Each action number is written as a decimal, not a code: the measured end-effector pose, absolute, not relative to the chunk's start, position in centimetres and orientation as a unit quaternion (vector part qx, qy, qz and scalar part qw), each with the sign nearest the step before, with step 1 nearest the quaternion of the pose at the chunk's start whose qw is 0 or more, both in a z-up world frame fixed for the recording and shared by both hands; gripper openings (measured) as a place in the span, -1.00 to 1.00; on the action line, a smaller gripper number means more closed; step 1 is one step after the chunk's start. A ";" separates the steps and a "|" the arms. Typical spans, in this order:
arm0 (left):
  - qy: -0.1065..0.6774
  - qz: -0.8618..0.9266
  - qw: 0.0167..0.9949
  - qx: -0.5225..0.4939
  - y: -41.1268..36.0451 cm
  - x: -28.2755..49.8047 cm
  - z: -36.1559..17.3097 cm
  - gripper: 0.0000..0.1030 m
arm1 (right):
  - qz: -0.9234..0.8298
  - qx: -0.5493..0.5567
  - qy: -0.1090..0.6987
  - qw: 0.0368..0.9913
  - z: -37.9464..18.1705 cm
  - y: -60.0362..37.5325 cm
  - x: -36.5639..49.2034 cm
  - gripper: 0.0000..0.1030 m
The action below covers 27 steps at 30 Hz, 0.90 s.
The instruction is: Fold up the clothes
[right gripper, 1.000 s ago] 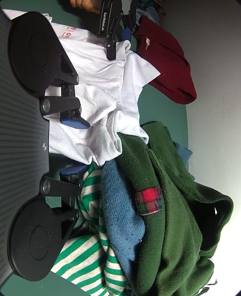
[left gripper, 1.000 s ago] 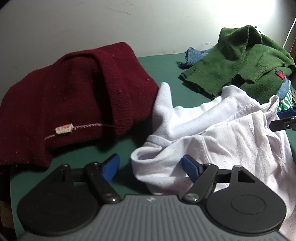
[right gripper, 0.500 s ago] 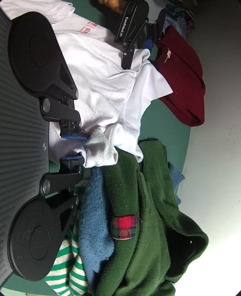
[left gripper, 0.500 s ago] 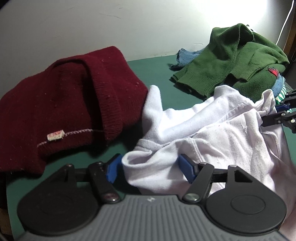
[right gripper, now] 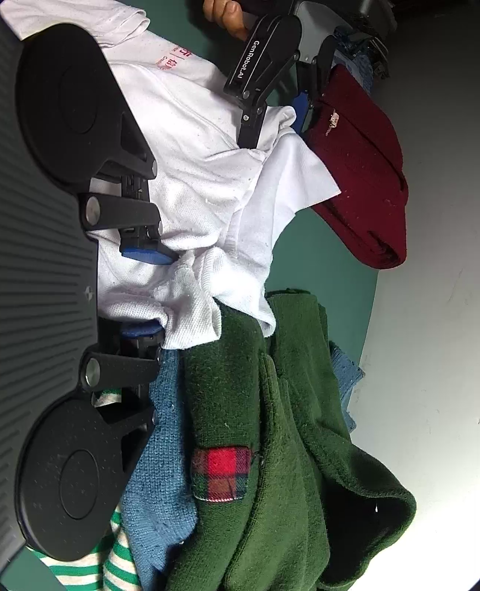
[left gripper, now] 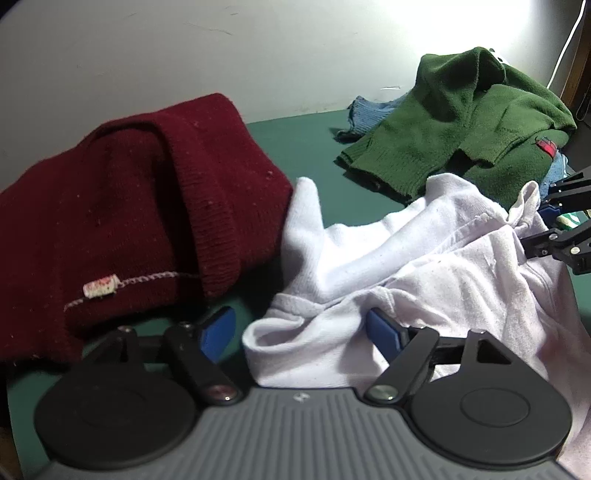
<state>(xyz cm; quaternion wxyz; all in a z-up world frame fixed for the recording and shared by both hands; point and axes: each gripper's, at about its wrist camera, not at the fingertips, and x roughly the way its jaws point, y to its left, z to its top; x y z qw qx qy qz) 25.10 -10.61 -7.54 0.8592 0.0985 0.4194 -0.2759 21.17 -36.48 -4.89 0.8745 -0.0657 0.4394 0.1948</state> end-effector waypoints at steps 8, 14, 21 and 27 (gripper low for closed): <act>0.419 -0.284 0.857 0.097 -10.8 24.1 -7.0 -0.27 | 0.192 -0.061 0.437 0.877 -4.3 -36.6 20.5 -0.81; 0.414 -0.271 0.865 0.090 -10.5 23.3 -6.7 -0.70 | 0.195 -0.083 0.430 0.878 -3.0 -36.7 19.4 -0.87; 0.417 -0.264 0.863 0.108 -10.9 23.5 -6.7 -0.49 | 0.209 -0.075 0.426 0.877 -3.0 -35.9 20.8 -0.17; 0.418 -0.262 0.861 0.121 -11.3 24.0 -6.9 -0.34 | 0.213 -0.103 0.433 0.870 -4.1 -35.2 21.6 -0.20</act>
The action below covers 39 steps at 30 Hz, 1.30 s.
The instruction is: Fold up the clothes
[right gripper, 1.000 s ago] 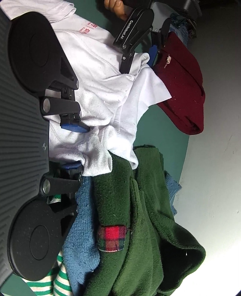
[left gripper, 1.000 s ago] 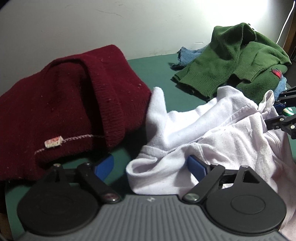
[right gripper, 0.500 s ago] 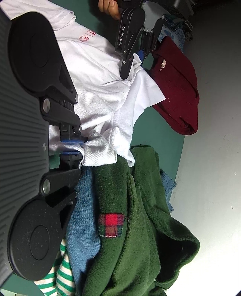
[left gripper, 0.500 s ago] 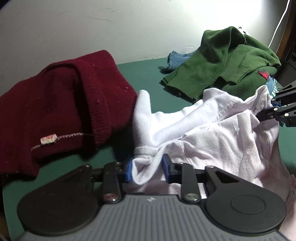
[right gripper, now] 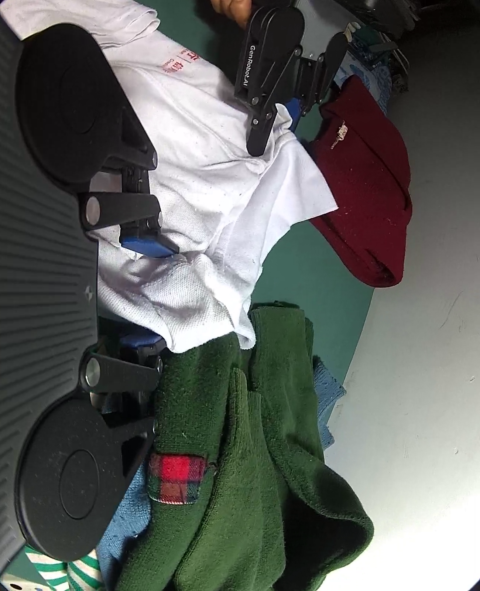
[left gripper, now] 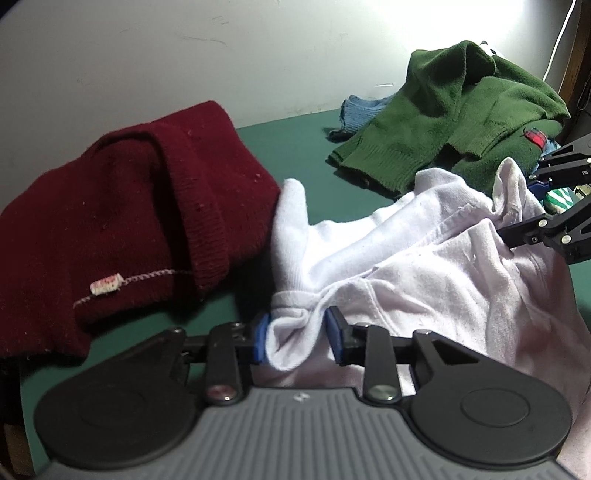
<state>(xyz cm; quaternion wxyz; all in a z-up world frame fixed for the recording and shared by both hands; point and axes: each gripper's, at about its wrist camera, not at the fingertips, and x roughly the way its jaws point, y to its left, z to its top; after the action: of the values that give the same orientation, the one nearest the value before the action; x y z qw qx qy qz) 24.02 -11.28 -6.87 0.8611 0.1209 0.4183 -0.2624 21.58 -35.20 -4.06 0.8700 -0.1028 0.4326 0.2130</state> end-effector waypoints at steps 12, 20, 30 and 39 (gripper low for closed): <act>0.364 -0.246 0.886 0.148 -12.0 21.1 -3.7 -0.88 | 0.215 -0.071 0.403 0.887 -2.6 -37.3 19.9 -0.86; 0.332 -0.243 0.899 0.147 -11.0 18.0 0.0 -0.89 | 0.240 -0.063 0.355 0.901 0.4 -37.6 17.5 -0.86; 0.290 -0.265 0.911 0.126 -8.8 10.0 4.2 -0.89 | 0.272 -0.059 0.318 0.906 2.9 -38.5 11.0 -0.86; 0.291 -0.289 0.900 0.149 -8.5 1.4 3.6 -0.89 | 0.284 -0.088 0.331 0.895 1.9 -38.0 4.2 -0.86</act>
<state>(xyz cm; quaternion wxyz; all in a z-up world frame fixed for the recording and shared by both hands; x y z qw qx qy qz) 1.39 -8.51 3.59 0.8997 0.1486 0.2915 -0.2889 4.19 -38.01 1.92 0.8954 -0.0883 0.3312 0.2842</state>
